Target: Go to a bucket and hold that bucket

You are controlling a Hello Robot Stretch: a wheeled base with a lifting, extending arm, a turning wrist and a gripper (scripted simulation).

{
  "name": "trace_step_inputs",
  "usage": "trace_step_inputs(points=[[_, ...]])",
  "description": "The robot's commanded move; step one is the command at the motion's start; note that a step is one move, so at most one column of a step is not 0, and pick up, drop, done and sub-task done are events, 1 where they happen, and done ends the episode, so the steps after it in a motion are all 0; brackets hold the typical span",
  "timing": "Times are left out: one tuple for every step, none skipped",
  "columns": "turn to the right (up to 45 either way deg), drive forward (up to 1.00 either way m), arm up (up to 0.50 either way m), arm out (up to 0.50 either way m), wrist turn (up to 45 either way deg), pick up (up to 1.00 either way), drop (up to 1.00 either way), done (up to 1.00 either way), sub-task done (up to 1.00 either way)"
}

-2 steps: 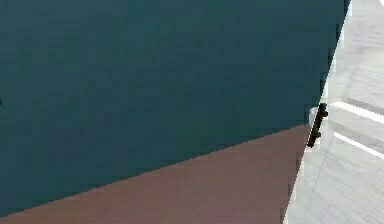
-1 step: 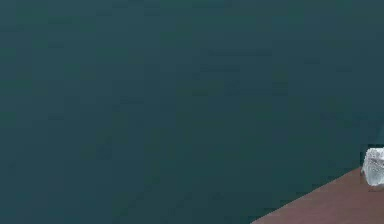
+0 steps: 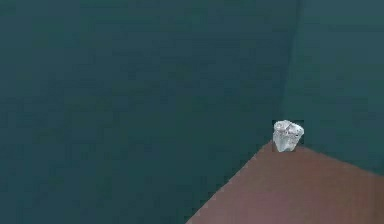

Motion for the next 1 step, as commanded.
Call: trace_step_inputs(points=[[0.0,0.4,0.0,0.0,0.0,0.0,0.0,0.0,0.0]])
